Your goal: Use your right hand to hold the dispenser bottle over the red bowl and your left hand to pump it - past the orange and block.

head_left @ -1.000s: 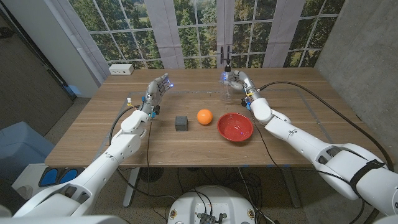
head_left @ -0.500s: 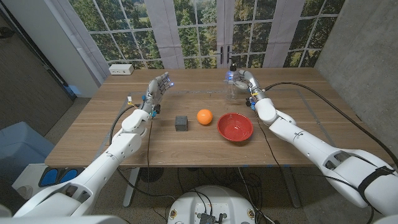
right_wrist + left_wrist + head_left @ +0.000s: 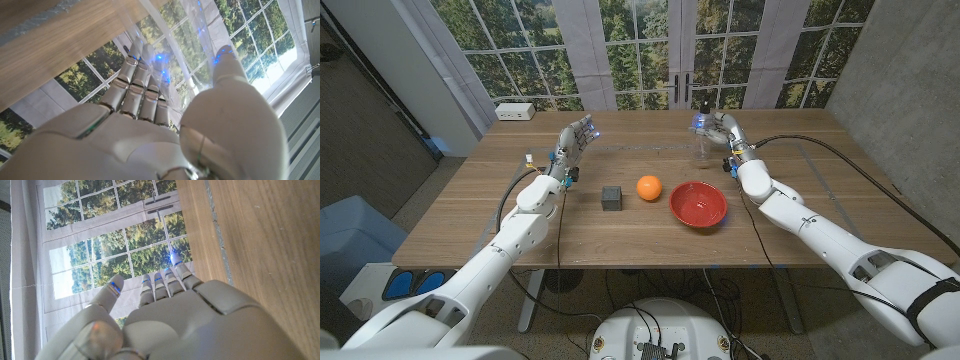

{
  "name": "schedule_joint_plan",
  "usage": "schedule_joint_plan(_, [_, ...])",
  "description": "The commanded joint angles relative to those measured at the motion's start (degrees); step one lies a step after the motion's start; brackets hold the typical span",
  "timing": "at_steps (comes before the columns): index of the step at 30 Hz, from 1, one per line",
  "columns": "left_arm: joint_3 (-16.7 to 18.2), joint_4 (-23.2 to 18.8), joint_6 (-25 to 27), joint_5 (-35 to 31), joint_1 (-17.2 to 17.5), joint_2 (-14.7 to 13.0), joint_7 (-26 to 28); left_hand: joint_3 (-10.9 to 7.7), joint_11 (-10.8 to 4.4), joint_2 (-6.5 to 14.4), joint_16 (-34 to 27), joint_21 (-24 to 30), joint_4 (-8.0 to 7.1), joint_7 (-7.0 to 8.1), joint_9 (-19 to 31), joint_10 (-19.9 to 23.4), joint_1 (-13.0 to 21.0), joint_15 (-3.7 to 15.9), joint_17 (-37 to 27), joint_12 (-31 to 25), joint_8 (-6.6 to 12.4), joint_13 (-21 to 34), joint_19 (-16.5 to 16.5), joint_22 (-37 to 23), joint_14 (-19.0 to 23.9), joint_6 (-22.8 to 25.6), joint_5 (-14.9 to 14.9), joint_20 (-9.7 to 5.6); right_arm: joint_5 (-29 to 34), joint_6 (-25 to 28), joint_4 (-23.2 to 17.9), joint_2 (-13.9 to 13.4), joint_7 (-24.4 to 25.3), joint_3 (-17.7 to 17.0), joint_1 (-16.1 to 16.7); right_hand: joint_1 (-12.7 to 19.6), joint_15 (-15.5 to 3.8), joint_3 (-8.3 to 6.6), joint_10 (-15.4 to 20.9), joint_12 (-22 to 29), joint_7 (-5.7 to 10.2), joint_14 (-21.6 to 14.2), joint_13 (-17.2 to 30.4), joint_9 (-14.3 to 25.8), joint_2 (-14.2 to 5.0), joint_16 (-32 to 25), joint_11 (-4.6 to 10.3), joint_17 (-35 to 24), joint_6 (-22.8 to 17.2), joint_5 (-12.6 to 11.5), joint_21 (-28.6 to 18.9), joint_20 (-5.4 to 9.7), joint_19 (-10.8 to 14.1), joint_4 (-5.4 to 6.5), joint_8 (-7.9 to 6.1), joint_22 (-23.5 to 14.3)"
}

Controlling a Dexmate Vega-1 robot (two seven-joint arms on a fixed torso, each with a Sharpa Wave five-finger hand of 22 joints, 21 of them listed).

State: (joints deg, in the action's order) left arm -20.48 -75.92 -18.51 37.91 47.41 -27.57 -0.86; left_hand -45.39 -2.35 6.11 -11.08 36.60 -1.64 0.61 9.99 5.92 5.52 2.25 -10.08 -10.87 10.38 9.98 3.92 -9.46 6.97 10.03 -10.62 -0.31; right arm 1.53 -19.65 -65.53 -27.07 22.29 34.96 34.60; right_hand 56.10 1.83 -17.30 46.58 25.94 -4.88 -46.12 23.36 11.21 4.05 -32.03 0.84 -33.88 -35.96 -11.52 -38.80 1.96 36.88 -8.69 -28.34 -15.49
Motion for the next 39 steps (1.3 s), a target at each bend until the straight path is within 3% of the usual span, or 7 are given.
schedule_joint_plan(1, [0.1,-1.4,-0.1,-0.3,0.7,-0.3,0.7,-0.42,-0.03,2.9,0.2,-0.2,0.12,0.23,0.2,0.5,-0.6,0.62,0.0,-0.2,0.24,0.3,0.6,-0.2,0.5,0.5,-0.2,0.11,-2.3,-0.2,-1.2,-0.6,-1.0,-1.9,1.2,10.5,-15.16,-0.31,10.4,-0.3,14.37,-12.9,0.2,0.2,-11.16,0.3,10.3,-0.3,-19.4,-0.6,-0.6,8.58,-1.8,0.47,0.11,-0.1])
schedule_joint_plan(19, [0.2,-3.3,-0.7,-0.4,2.0,-0.6,0.7,-0.49,0.14,2.9,0.2,-0.7,0.23,0.28,0.2,0.6,-0.8,0.63,0.0,-0.2,0.23,0.3,0.8,-0.2,0.6,0.5,-0.2,0.21,-3.9,3.8,-4.9,-2.4,1.5,-4.8,4.1,10.7,-15.17,0.34,10.7,-1.0,14.56,-13.0,0.4,0.2,-11.21,1.2,10.36,-1.0,-19.6,-0.8,-2.1,8.56,-2.4,0.55,0.64,0.2])
schedule_joint_plan(27, [0.4,-5.1,-0.3,-0.5,2.9,-1.1,1.7,-0.49,0.02,2.8,0.2,-0.9,0.25,0.24,0.2,0.7,-0.8,0.7,0.0,-0.2,0.26,0.3,0.9,-0.2,0.7,0.6,-0.2,0.25,-5.8,6.7,-8.8,-4.8,-0.8,-6.0,5.8,10.6,-15.07,0.65,10.8,-1.3,14.49,-12.9,0.5,0.2,-11.19,1.6,10.32,-1.3,-19.6,-0.8,-2.6,8.59,-2.8,0.67,0.86,0.4])
schedule_joint_plan(39, [0.2,-5.7,0.0,-0.7,2.9,-1.2,1.6,-0.53,-0.11,2.8,0.2,-1.1,0.27,0.24,0.2,0.7,-1.0,0.7,0.0,-0.2,0.26,0.3,1.0,-0.2,0.8,0.7,-0.2,0.26,-5.1,7.4,-12.6,-6.4,1.1,-7.4,8.4,10.7,-15.1,1.06,10.7,-1.7,14.41,-12.6,0.8,0.3,-11.21,2.3,10.35,-1.6,-19.8,-1.0,-3.3,8.67,-3.5,0.77,1.17,0.6])
